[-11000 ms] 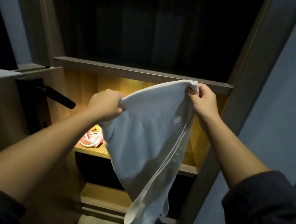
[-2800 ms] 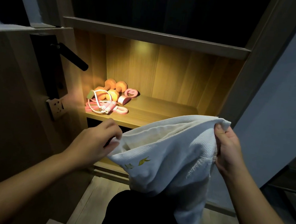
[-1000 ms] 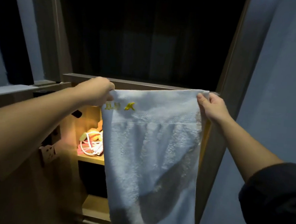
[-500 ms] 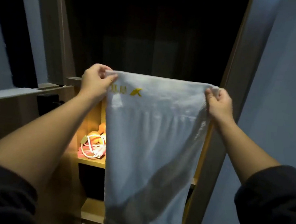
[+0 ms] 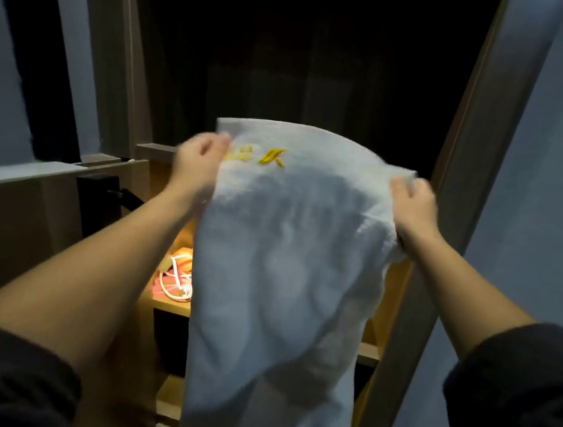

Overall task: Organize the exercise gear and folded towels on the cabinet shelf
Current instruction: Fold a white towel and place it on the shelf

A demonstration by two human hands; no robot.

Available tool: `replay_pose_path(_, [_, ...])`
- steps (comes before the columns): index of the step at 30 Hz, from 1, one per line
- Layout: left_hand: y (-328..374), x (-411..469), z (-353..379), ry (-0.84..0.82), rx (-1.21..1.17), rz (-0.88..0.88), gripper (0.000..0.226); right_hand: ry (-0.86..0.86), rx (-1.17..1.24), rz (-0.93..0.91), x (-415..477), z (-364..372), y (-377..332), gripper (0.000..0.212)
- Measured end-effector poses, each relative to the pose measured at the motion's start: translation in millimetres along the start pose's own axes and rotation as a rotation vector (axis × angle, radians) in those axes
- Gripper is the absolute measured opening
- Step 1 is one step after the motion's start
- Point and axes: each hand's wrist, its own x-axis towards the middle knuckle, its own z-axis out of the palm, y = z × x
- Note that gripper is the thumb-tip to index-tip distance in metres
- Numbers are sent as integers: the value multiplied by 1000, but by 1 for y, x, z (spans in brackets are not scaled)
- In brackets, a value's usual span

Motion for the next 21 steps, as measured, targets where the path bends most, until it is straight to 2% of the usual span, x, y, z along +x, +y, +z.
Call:
replay_pose_path(2, [-14,-8,9,-61,82,-190,31,-88,-105,60,1,4,6,23])
replay_pose_path(4, [-29,-10,8,-30,95,-274,29,-103,-56,74,-2,6,14,22])
replay_pose_path(7, [-33,-9,-2,32,277,-282,33,-101,23,98,-8,10,19,24])
replay_pose_path(10, [-29,-13,3,78,552,-193,42,-90,99,166,-9,20,13,18])
replay_pose_path(12, [-29,-17,4,57,510,-138,48,-100,155,193,-9,24,11,18])
replay_pose_path(14, [-31,-18,-1,-43,352,-125,48,-103,135,196,-9,25,12,20])
replay_pose_path(17, [-39,-20,-9,-222,38,-313,29,-120,125,222,-8,23,17,26])
replay_pose_path(19, [-47,-21,-14,-247,18,-383,23,-186,112,265,-9,22,20,36])
replay_pose_path(21, [-54,-20,-17,-190,46,-350,18,-276,99,332,-11,23,22,36])
